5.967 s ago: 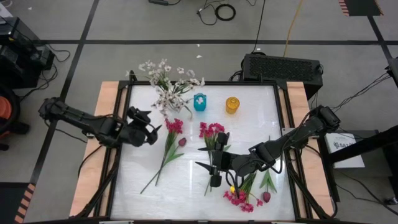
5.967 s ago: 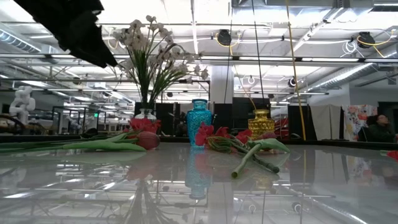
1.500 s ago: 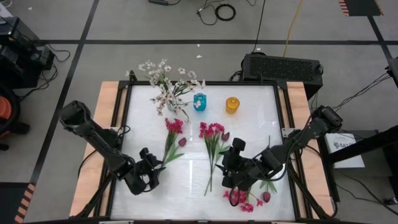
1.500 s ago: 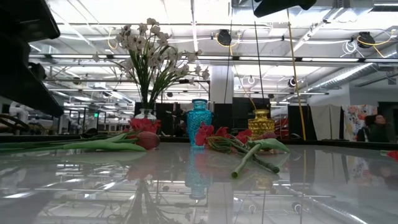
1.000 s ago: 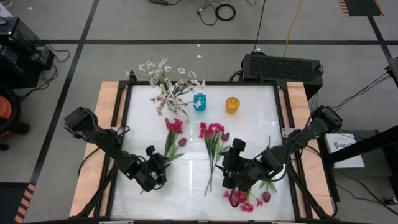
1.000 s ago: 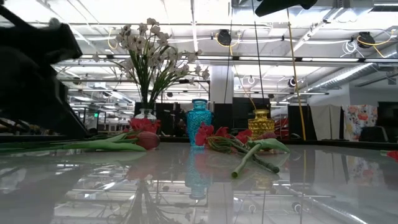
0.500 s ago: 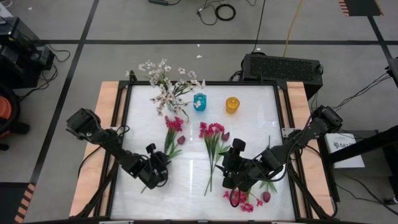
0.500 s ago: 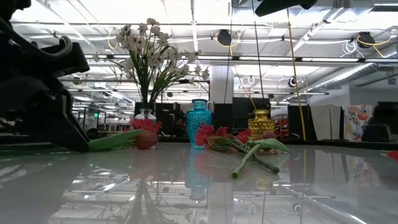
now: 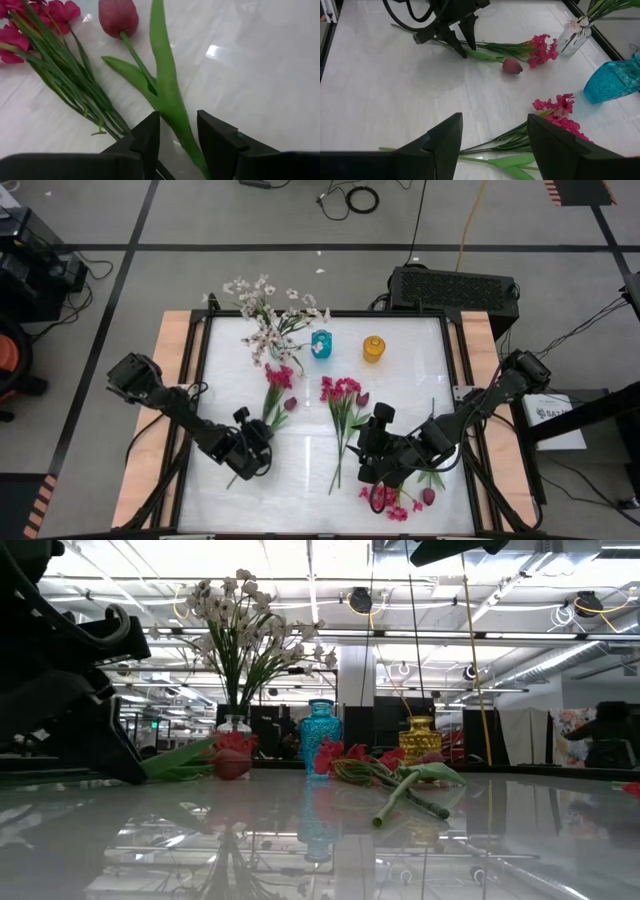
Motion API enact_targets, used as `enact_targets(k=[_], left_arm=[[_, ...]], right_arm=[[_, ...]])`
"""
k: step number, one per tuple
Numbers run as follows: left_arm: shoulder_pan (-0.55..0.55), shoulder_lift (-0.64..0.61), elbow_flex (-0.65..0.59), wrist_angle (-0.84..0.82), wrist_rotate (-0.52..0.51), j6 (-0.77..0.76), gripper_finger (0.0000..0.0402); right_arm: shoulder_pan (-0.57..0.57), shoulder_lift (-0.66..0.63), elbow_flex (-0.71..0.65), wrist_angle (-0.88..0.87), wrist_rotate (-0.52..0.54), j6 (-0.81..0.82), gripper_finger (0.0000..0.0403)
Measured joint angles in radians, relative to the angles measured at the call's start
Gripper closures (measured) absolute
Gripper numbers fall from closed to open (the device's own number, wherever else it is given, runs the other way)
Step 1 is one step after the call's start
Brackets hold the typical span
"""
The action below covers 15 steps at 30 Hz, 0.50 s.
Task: Sort flowers into vase by color
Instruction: Put the left red tulip into the blue vase
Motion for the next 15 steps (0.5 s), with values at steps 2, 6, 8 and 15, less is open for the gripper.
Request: enact_targets(k=[2, 6, 8, 15], left_arm=[[0.001, 0.001, -0.001, 0.001, -0.018, 0.0, 0.0279], [0.004, 0.002, -0.003, -0.007, -0.036, 0.0, 0.0334], [0.008, 0.002, -0.003, -0.005, -0.037, 0.0, 0.037], [0.008, -0.003, 0.024, -0.006, -0.038, 0.001, 0.0376]], right_arm=[[0.0, 0.0, 0.0, 0.0, 0.0, 0.0, 0.0188], [0.002, 0.0, 0.0, 0.0, 0.0, 0.0, 0.0188], [0.002, 0.0, 0.0, 0.0, 0.0, 0.0, 0.0188], [0.006, 0.0, 0.0, 0.001, 0.0, 0.004, 0.0188]])
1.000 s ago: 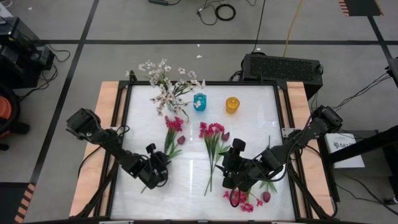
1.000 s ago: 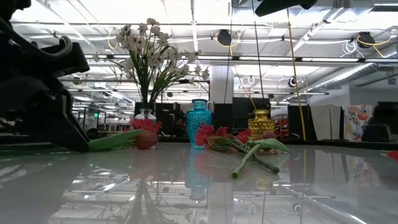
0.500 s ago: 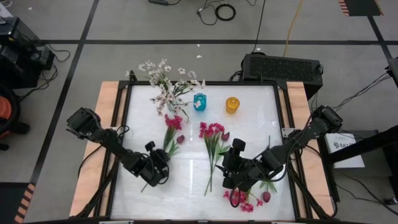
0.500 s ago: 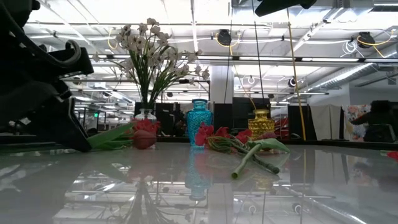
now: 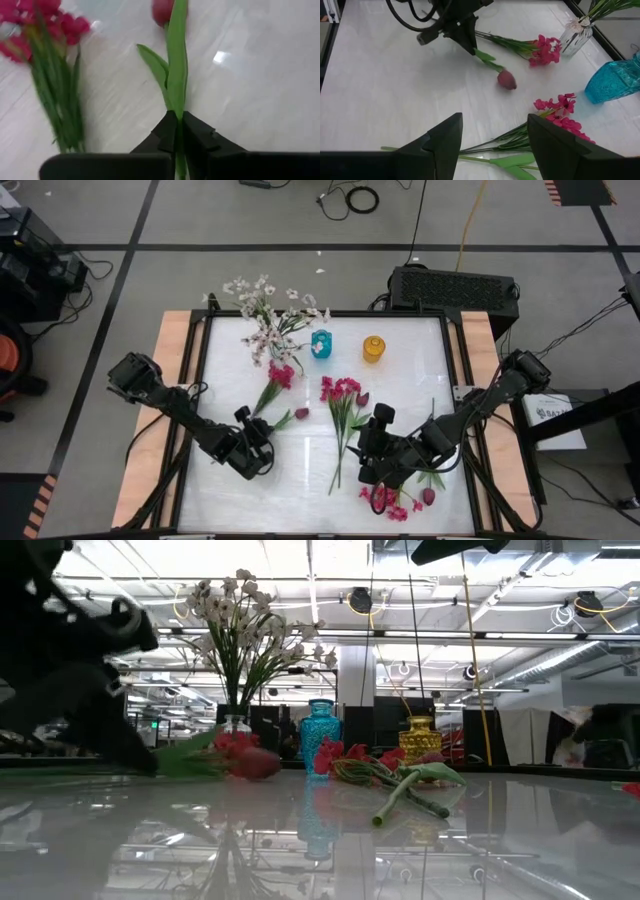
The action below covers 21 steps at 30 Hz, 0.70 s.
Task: Sort flowers into vase by color
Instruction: Put the left red tulip into the blue vase
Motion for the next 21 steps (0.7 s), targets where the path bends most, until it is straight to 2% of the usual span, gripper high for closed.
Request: enact_targets(k=[7, 17, 21], left_arm=[[-0.012, -0.102, 0.08, 0.002, -0.017, 0.061, 0.0386], [-0.063, -0.307, 0.187, 0.027, -0.097, 0.287, 0.0388], [-0.069, -0.359, 0.196, 0.161, -0.152, 0.44, 0.0388]], right_arm=[[0.0, 0.0, 0.0, 0.001, 0.0, 0.007, 0.0188], [0.001, 0.0, 0.0, 0.031, 0.0, 0.001, 0.0188], [0.0, 0.0, -0.001, 0.134, 0.005, -0.056, 0.0188]])
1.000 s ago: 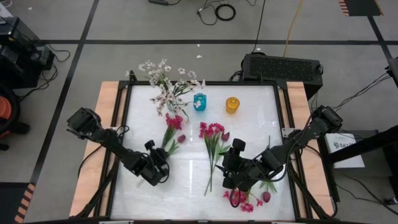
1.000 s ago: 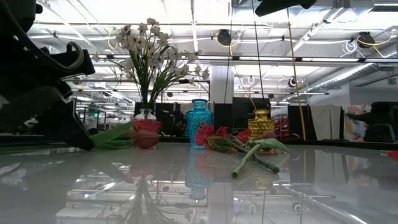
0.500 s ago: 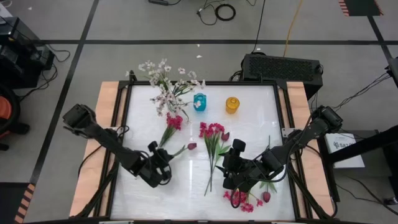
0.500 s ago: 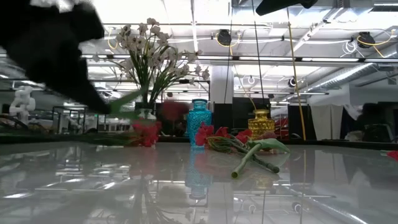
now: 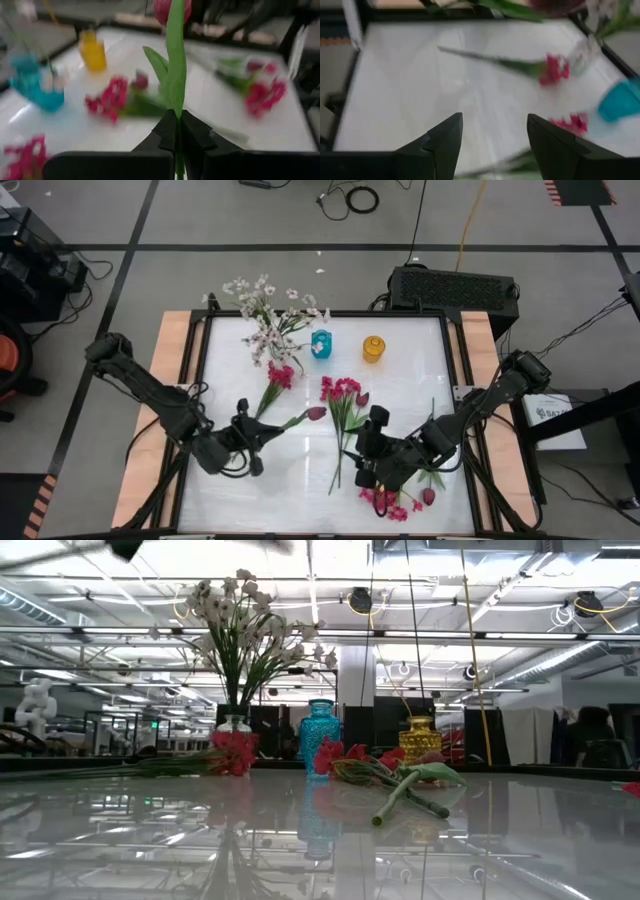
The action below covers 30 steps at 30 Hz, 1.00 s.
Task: Sort flowers into vase by color
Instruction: Put the left red tulip into the blue vase
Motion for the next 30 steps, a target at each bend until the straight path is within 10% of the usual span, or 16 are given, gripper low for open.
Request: enact_targets(k=[11, 19, 30], left_arm=[[0.03, -0.028, 0.0, 0.843, 0.057, 0.759, 0.0388], [0.116, -0.024, 0.0, 1.022, 0.387, 0.817, 0.0388], [0.175, 0.11, 0.0, 1.161, 0.504, 0.82, 0.0388]], right_arm=[[-0.094, 0.035, 0.0, 0.544, -0.006, -0.402, 0.0188], [-0.178, 0.034, 0.0, 0.886, -0.239, -0.545, 0.0188], [-0.21, 0.103, 0.0, 0.943, -0.4, -0.509, 0.0188]])
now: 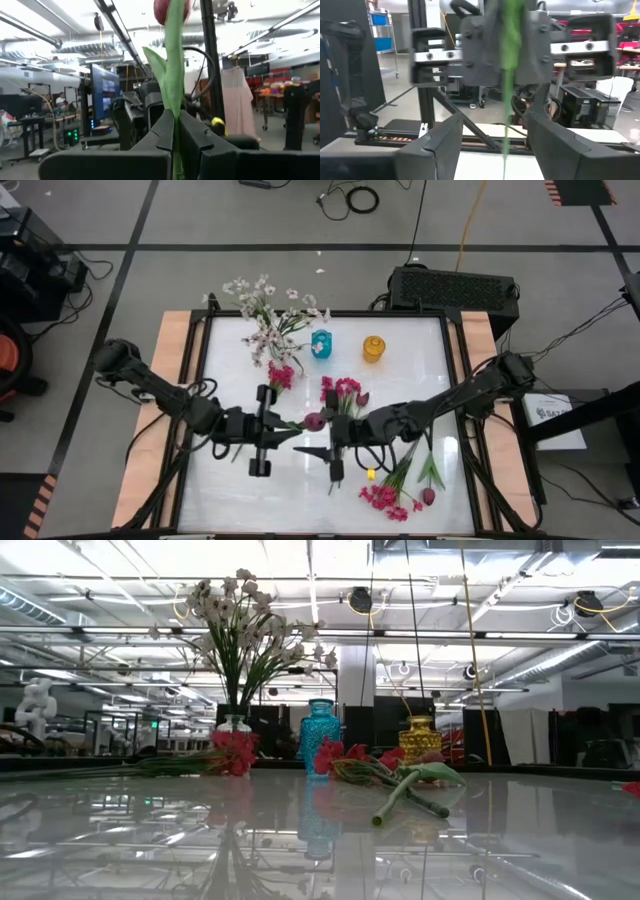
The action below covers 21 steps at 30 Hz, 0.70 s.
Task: Sort flowers into vase by color
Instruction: Put the left red tulip into the blue vase
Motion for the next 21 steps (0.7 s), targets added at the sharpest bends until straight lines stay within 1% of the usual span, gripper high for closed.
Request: enact_targets(k=[6, 10, 13, 19, 21], left_arm=[[0.007, 0.023, 0.0, 0.018, 0.01, -0.001, 0.0388], [0.006, 0.023, 0.0, 0.018, 0.011, -0.003, 0.0388], [0.006, 0.023, 0.0, 0.014, 0.012, -0.003, 0.0388], [0.006, 0.023, 0.0, 0.005, 0.012, -0.003, 0.0388], [0.006, 0.023, 0.0, -0.007, 0.012, -0.003, 0.0388]], right_arm=[[-0.001, 0.001, 0.0, 0.013, 0.005, -0.023, 0.0191], [0.0, 0.001, 0.0, 0.032, 0.003, -0.029, 0.0215], [-0.003, 0.001, 0.0, 0.028, 0.003, -0.031, 0.0255], [-0.003, 0.001, 0.0, 0.028, 0.004, -0.032, 0.0365], [-0.003, 0.001, 0.0, 0.025, 0.003, -0.033, 0.0391]])
